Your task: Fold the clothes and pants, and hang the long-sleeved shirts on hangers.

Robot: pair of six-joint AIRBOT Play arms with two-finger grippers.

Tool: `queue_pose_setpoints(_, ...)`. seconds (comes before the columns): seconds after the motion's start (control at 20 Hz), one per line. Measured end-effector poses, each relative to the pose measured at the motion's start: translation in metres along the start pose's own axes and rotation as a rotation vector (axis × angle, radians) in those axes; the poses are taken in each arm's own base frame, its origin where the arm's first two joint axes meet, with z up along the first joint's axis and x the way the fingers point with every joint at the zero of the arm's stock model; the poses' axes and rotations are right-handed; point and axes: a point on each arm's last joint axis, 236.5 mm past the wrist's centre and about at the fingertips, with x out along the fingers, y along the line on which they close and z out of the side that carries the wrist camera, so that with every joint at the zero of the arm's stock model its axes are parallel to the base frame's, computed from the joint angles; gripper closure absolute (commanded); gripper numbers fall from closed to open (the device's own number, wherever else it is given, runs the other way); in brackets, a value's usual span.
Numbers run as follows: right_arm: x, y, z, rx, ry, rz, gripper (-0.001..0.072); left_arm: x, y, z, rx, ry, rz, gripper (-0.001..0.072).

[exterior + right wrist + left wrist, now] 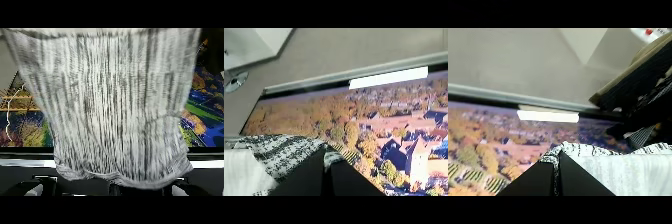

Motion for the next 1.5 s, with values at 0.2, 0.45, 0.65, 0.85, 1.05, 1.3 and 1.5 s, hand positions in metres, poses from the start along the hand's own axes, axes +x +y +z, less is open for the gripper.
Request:
queue_pose_setpoints(0.2,0.118,-0.084,-0.047,0.153,0.154,-0.027,0.0669,0.117,0.073,-0.058,-0.055,0.098,0.069,0.0673)
queue_pose_setpoints(0.45,0.226,-0.149,-0.125,0.231,0.261,-0.060,0.0669,0.217,0.147,-0.159,-0.155,0.225,0.137,0.0673)
queue_pose_setpoints(0.65,0.277,-0.170,-0.179,0.249,0.315,-0.080,0.0598,0.244,0.175,-0.243,-0.222,0.404,0.169,0.0341)
queue_pose_setpoints(0.85,0.282,-0.173,-0.205,0.255,0.386,-0.083,0.0290,0.240,0.182,-0.275,-0.329,0.505,0.195,-0.0007)
queue_pose_setpoints(1.05,0.225,-0.173,-0.182,0.220,0.467,-0.094,0.0278,0.203,0.183,-0.249,-0.405,0.547,0.215,-0.0008)
queue_pose_setpoints(1.3,0.088,-0.200,-0.138,0.147,0.534,-0.262,0.0258,0.115,0.177,-0.228,-0.408,0.643,0.275,-0.0007)
queue_pose_setpoints(1.5,0.001,-0.200,-0.185,0.282,0.611,-0.378,0.0084,0.039,0.156,-0.279,-0.476,0.744,0.323,-0.0007)
